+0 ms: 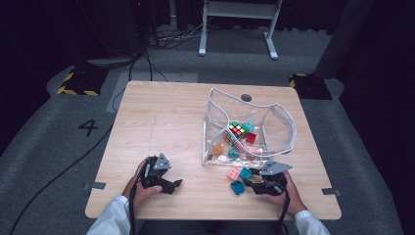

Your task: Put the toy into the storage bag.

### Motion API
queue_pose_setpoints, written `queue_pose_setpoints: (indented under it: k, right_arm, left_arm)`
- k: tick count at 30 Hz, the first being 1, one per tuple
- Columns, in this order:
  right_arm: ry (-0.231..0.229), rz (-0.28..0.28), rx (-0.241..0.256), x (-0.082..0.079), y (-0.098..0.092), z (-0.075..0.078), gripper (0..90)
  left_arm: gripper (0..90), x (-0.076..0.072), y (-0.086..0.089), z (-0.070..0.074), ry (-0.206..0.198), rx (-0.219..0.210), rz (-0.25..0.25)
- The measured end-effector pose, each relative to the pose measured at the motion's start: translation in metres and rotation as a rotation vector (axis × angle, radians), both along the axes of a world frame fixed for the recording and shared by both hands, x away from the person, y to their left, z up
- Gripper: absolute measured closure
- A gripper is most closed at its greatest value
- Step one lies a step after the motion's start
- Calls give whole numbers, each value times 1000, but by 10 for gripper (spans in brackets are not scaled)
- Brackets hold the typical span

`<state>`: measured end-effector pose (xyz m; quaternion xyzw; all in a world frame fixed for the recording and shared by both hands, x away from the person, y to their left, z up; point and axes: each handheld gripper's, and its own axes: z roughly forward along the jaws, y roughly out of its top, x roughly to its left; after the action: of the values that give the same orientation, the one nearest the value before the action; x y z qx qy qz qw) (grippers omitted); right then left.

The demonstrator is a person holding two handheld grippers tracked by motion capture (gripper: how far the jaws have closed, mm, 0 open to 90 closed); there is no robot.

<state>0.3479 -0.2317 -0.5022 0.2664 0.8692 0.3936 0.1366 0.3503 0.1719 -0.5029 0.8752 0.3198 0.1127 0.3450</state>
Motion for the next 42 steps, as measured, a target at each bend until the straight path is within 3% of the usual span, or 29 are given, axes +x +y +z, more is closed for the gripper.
queue_pose_setpoints:
  k: [3,7,10,16,22,29,38,42]
  right_arm:
    - [-7,10,6,-1,4,0,586]
    - [-14,-6,5,-4,1,0,590]
    - [-35,19,6,-4,-1,0,590]
    - [-28,35,4,-11,-8,1,591]
    - [-1,5,1,-19,-32,2,590]
    - [-43,-54,33,-19,-60,8,591]
    - [-49,-136,81,-19,-92,22,591]
    - [-66,-142,106,-18,-108,33,591]
  left_arm:
    - [103,0,0,0,0,0,0]
    - [103,0,0,0,0,0,0]
    - [103,0,0,0,0,0,0]
    - [103,0,0,0,0,0,0]
    - [103,0,0,0,0,0,-1]
    - [103,0,0,0,0,0,0]
    - [103,0,0,0,-1,1,1]
    - [103,0,0,0,-1,0,1]
